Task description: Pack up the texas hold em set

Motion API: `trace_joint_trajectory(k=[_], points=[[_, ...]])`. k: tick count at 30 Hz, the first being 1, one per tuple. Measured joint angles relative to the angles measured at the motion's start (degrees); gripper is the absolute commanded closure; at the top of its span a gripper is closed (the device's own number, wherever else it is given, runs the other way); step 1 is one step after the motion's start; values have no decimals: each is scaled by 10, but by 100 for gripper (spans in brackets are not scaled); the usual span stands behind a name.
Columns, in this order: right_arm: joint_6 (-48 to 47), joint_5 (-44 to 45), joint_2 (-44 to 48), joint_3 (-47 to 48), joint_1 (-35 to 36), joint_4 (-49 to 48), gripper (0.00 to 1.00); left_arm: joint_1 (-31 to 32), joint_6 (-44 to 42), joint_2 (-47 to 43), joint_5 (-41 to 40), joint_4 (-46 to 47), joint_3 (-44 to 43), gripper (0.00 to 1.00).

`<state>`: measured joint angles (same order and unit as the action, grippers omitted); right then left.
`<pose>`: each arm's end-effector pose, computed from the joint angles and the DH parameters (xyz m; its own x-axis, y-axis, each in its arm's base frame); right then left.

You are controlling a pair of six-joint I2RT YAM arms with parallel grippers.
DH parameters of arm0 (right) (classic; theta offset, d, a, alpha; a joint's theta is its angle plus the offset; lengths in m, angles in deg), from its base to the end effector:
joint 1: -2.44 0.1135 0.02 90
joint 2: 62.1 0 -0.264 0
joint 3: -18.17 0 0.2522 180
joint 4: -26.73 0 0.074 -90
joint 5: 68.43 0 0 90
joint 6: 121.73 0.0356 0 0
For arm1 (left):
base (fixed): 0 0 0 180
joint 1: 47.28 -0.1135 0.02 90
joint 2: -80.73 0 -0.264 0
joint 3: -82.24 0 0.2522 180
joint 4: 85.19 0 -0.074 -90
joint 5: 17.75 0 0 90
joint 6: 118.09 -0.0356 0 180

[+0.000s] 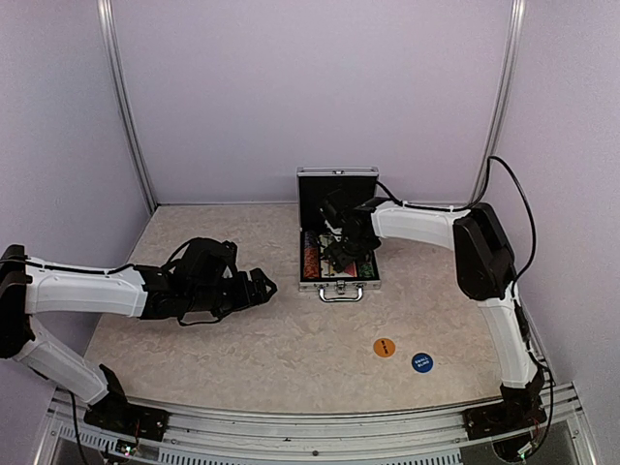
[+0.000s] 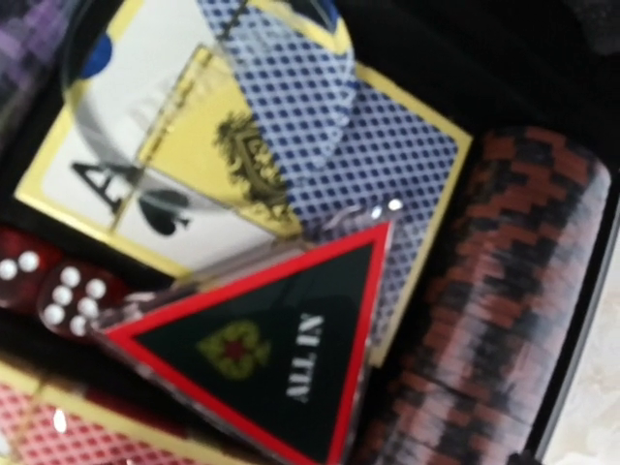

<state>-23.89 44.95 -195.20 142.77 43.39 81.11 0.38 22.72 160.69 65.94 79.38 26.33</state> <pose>0.3857 0.3160 0.1740 -0.7294 -0.4671 -0.4998 -0.3689 0.8838 -0.2877 0.1973 -0.2108 0.2011 -0.7957 -0.2705 -0.5419 0.0962 0.8269 -0.5541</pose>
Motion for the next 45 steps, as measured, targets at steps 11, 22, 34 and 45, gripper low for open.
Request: trace_joint_trajectory(k=[11,22,34,45], points=[[8,39,-19,28,-1,3,13,0,0,0,0,0,0,5],[9,68,-32,49,-6,4,13,0,1,0,0,0,0,5],[7,89,-48,75,-8,3,13,0,2,0,0,0,0,5],[-1,103,-64,106,-10,10,13,0,3,0,0,17,0,5]])
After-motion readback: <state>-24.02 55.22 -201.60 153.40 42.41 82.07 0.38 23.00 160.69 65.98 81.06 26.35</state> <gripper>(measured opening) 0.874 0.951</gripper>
